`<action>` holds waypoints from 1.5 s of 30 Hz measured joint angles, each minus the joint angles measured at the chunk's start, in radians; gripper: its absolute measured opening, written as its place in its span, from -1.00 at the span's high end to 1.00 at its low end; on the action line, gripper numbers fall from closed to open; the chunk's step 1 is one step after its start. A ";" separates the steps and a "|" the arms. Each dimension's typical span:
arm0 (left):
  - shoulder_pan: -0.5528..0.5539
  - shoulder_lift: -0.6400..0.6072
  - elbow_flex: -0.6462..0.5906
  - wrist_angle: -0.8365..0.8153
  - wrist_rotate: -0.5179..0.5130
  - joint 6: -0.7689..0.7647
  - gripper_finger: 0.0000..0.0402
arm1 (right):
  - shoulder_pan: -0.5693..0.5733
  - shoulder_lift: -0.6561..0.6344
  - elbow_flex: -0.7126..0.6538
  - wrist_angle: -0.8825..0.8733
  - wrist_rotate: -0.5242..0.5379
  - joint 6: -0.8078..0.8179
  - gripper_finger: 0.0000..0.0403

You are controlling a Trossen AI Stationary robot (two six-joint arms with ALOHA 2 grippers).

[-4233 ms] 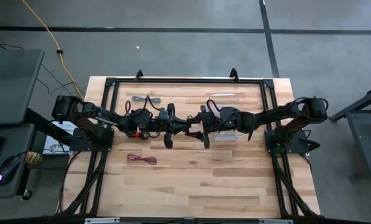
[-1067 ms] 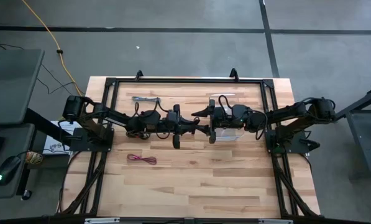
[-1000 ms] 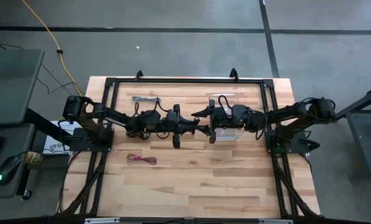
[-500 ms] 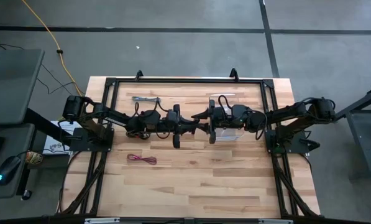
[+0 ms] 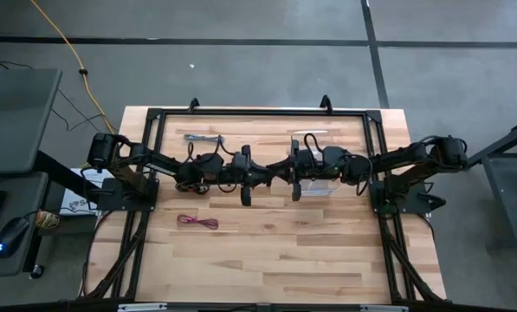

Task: Pick and place USB-C Cables
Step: Put the black cable charger into the transparent bin

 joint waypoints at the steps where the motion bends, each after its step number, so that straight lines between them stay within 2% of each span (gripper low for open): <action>1: 0.000 0.000 0.000 0.000 0.000 0.000 0.78 | 0.000 0.000 0.000 0.000 0.000 -0.001 0.94; 7: -0.001 0.000 0.000 0.000 0.006 0.008 0.55 | 0.000 0.000 0.000 -0.008 0.001 0.000 0.90; 16: 0.003 -0.005 0.000 -0.014 0.058 0.016 -0.09 | 0.000 0.000 0.000 -0.021 0.005 0.000 0.94; 19: 0.014 -0.050 0.000 -0.093 0.058 0.032 -0.27 | 0.000 -0.001 0.000 -0.029 0.005 0.000 0.91; 22: 0.034 -0.136 0.000 -0.266 0.058 0.034 -0.39 | 0.000 -0.036 0.000 -0.089 0.005 -0.012 0.93; 24: 0.048 -0.211 0.000 -0.381 0.057 0.035 -0.43 | -0.001 -0.087 0.000 -0.169 0.022 -0.036 0.95; 27: 0.062 -0.319 0.000 -0.533 0.055 0.056 -0.45 | -0.001 -0.180 0.000 -0.327 0.102 -0.065 0.95; 31: 0.063 -0.450 0.000 -0.650 0.051 0.093 -0.44 | 0.015 -0.333 0.000 -0.524 0.212 -0.068 0.94; 35: 0.063 -0.568 -0.055 -0.637 0.039 0.120 -0.44 | 0.051 -0.471 0.000 -0.640 0.289 -0.071 0.95; 38: 0.063 -0.662 -0.135 -0.592 -0.018 0.131 -0.45 | 0.075 -0.558 0.000 -0.695 0.322 -0.077 0.95; 40: 0.068 -0.728 -0.198 -0.556 -0.057 0.137 -0.45 | 0.086 -0.602 0.000 -0.721 0.324 -0.090 0.94; 45: 0.082 -0.869 -0.312 -0.513 -0.041 0.131 -0.45 | 0.089 -0.659 0.000 -0.771 0.297 -0.101 0.94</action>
